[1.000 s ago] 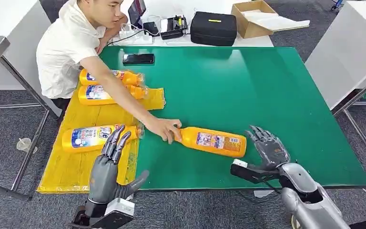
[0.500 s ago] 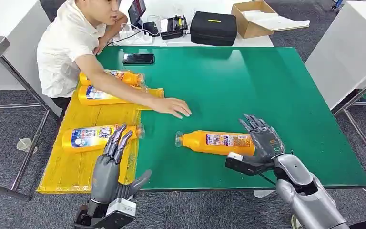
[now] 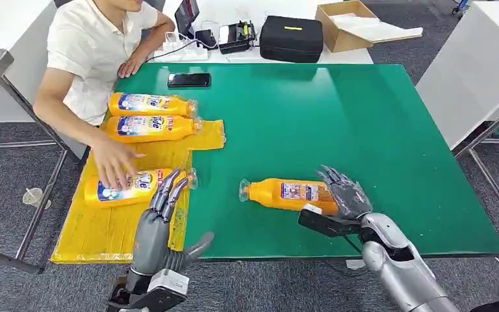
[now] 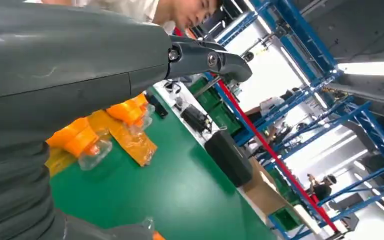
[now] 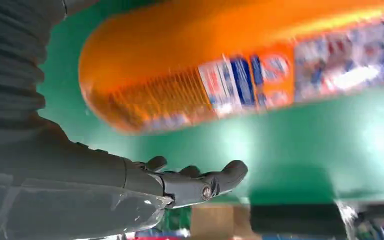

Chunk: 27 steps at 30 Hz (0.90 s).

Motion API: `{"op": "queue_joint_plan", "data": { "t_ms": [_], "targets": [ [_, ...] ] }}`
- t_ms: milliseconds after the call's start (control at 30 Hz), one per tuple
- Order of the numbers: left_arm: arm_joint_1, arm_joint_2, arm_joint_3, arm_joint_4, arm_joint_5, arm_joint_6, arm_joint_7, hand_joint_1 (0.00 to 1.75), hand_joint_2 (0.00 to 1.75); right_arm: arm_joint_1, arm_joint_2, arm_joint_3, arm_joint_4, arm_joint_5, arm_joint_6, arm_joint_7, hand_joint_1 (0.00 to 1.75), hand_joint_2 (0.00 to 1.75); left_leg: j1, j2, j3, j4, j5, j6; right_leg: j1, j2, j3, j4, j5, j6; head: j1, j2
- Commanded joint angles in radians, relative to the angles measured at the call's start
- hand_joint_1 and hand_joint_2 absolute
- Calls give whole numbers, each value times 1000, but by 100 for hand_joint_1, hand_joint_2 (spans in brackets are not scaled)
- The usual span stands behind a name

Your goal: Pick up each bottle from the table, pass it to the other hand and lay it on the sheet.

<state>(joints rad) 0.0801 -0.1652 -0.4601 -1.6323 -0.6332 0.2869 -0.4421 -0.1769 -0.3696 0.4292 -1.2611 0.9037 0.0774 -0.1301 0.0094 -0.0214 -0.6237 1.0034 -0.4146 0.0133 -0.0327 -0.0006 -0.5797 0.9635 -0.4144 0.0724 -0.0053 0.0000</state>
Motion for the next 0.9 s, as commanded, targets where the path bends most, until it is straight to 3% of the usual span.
{"op": "queue_joint_plan", "data": {
  "t_ms": [33,467,700,733,767,800,900],
  "targets": [
    [-42,17,-27,76,8,-4,-1,0,175,-41,49,2,157,-9,7,-5,0,175,1,3,5,-1,-2,0,2,2,5,-1,-1,-4,0,0],
    [-69,20,-50,101,39,-20,0,0,175,-85,125,4,289,18,-26,25,0,175,1,3,5,-1,-1,0,1,2,4,-2,0,-3,0,0],
    [-93,20,-65,131,73,-26,-13,0,175,-172,160,-7,457,-10,-11,5,0,175,1,4,6,-1,0,0,1,3,4,-1,1,-3,0,0],
    [-97,20,-67,135,75,-26,-14,0,175,-180,158,-10,473,-17,-6,-4,16,175,1,6,9,-1,-1,0,2,4,6,-2,1,-5,0,0],
    [-98,20,-68,137,76,-26,-14,0,175,-181,156,-11,475,-19,-6,-8,148,175,1,8,10,-1,-1,-1,2,4,7,-2,2,-7,0,0],
    [-104,20,-71,146,83,-25,-19,0,175,-194,154,-5,502,-19,-3,-20,175,175,2,9,11,-1,-2,-1,3,4,8,-2,2,-9,0,0],
    [-118,21,-77,159,95,-22,-29,0,175,-205,142,-7,533,-55,29,-64,175,175,1,8,10,-1,0,0,3,2,8,-2,2,-7,0,0]
  ]
}}
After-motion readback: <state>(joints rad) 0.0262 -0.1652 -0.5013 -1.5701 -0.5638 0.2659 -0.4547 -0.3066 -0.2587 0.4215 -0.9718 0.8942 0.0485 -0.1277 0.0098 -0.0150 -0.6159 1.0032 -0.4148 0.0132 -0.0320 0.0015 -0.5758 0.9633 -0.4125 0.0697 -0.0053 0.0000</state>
